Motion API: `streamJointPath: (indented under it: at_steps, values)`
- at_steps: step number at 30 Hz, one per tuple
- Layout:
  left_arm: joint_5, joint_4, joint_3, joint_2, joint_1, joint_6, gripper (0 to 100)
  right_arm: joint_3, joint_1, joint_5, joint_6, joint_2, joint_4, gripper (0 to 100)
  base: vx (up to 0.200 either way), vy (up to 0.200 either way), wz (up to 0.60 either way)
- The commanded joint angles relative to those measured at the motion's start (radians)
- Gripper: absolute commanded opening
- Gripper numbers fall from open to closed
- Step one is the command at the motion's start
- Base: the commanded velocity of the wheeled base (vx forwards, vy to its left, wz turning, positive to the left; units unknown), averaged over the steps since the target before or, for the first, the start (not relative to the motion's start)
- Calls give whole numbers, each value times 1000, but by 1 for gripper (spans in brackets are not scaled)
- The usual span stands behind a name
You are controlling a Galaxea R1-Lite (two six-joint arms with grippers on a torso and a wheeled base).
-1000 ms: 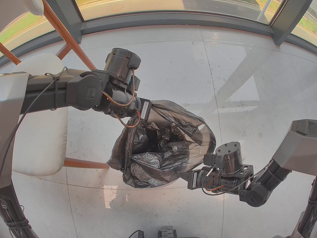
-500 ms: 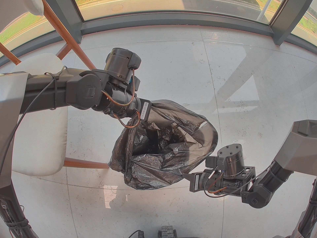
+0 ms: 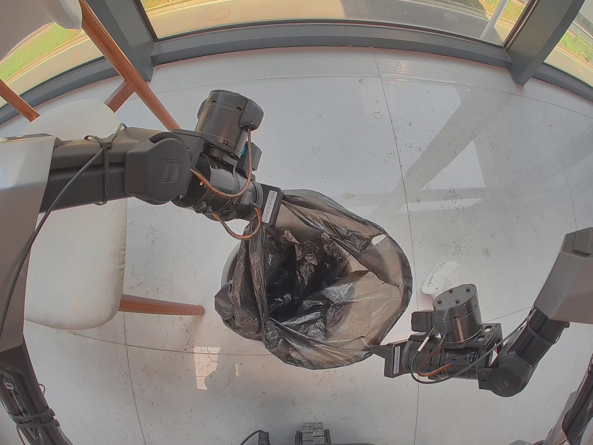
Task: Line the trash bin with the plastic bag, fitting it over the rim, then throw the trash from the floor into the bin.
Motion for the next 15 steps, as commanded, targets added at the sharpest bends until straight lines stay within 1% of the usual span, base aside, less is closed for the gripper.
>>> streamJointPath:
  at_steps: [1,3,8,9,12,15]
  values:
    - [0,-11,-6,16,5,1,0,4,-64,0,-29,47,-3,0,0,0,0]
    - [-2,-18,-8,16,5,1,0,-19,-85,1,-36,47,-4,0,0,0,0]
    - [-5,-60,3,30,6,4,0,-46,-81,8,-42,21,-1,0,0,0,0]
    - [-12,-70,6,31,12,4,0,-52,-73,9,-45,4,-4,100,0,0,0]
    - [-22,-75,-6,33,21,9,0,-71,-50,0,-44,-24,-4,100,0,0,0]
    - [-23,-75,-8,31,26,20,0,-77,-49,0,-42,-67,-4,100,0,0,0]
